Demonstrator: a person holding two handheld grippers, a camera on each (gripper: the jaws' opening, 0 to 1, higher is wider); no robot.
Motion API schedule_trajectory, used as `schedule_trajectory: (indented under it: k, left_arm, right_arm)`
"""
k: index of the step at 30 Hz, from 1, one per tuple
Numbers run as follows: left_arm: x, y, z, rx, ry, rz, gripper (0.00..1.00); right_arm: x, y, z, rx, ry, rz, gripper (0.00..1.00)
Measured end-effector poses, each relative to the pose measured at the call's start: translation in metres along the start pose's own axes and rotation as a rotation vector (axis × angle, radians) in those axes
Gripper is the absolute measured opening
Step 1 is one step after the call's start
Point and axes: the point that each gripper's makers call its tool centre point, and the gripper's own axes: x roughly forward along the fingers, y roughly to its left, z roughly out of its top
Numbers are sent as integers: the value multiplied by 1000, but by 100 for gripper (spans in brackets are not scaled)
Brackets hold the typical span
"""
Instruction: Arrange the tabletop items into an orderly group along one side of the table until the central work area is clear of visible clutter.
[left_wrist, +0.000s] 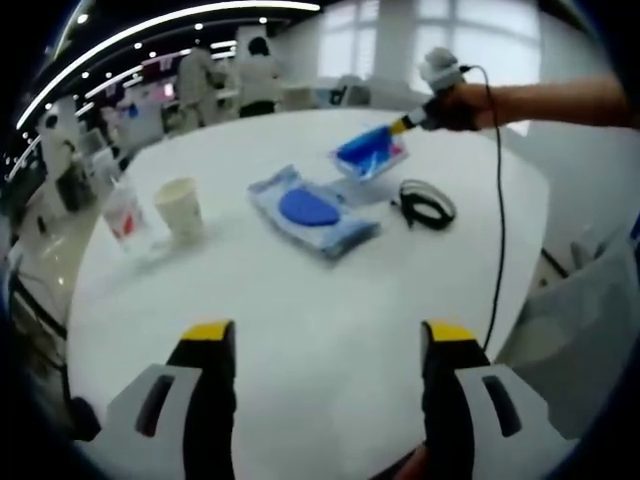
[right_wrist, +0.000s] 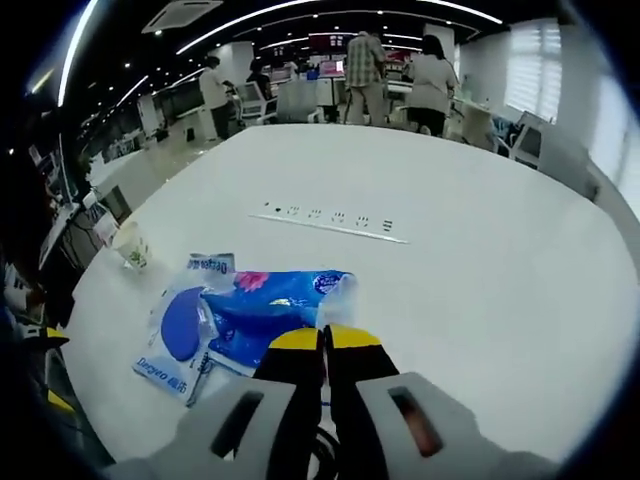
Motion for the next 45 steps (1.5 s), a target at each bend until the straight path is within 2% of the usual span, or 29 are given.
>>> schedule_trajectory:
  k: [7, 9, 23, 25, 27, 30, 45]
  left_arm:
    - [0, -1, -4, -1, 12, -4, 72]
    - [1, -1, -5, -1, 18, -6, 72]
    - [3, -3, -16, 8, 59, -9, 72]
    - [4, -3, -18, 11, 68, -9, 72]
    - [4, -3, -19, 11, 71, -9, 72]
    - [4, -2, -21, 11, 79, -8, 72]
    - [5, 0, -26, 5, 96, 1, 72]
  right_arm:
    - [8, -10, -10, 35, 11, -5, 0]
    - [27, -26, -11, 39, 20, -5, 0]
    - [26, -26, -40, 62, 54, -10, 0]
    - [30, -30, -41, 63, 56, -7, 0]
    - [48, -44, -39, 61, 60, -5, 0]
    - [53, -47, -40, 59, 63, -5, 0]
    - [61, -56, -41, 41, 84, -5, 2]
